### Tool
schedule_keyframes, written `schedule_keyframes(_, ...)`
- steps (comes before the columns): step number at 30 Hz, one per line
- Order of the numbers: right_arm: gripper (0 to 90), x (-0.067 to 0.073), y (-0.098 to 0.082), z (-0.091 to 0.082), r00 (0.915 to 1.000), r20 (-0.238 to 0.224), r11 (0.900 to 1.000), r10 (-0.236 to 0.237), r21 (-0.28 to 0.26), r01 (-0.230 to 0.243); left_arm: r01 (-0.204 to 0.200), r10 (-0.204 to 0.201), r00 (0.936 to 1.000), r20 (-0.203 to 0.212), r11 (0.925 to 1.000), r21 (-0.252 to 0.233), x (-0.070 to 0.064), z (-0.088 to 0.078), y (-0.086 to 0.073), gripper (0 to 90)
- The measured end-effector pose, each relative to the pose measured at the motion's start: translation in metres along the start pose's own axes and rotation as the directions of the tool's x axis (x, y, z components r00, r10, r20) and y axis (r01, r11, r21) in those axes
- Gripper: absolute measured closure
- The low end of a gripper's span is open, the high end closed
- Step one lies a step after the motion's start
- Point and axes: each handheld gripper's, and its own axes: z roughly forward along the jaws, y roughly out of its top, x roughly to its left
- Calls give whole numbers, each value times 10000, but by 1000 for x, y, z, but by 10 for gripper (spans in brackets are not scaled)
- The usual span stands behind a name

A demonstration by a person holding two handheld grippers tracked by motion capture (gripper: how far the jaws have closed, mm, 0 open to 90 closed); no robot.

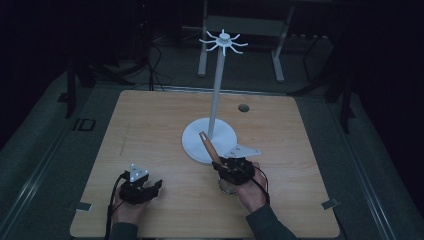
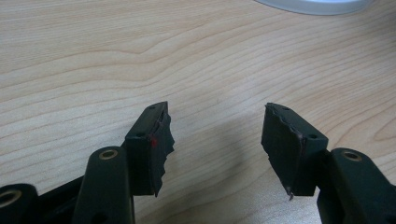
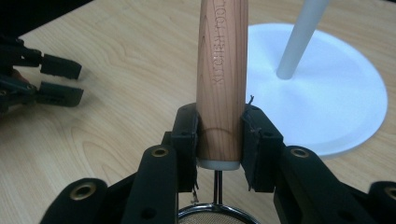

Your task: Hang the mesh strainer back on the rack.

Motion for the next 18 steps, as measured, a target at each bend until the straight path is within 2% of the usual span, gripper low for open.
schedule_keyframes(18,691,-3,14,-11,9999,144,9952,39,-981,-25,-28,28,10000,3,10000,20,0,0,0,422)
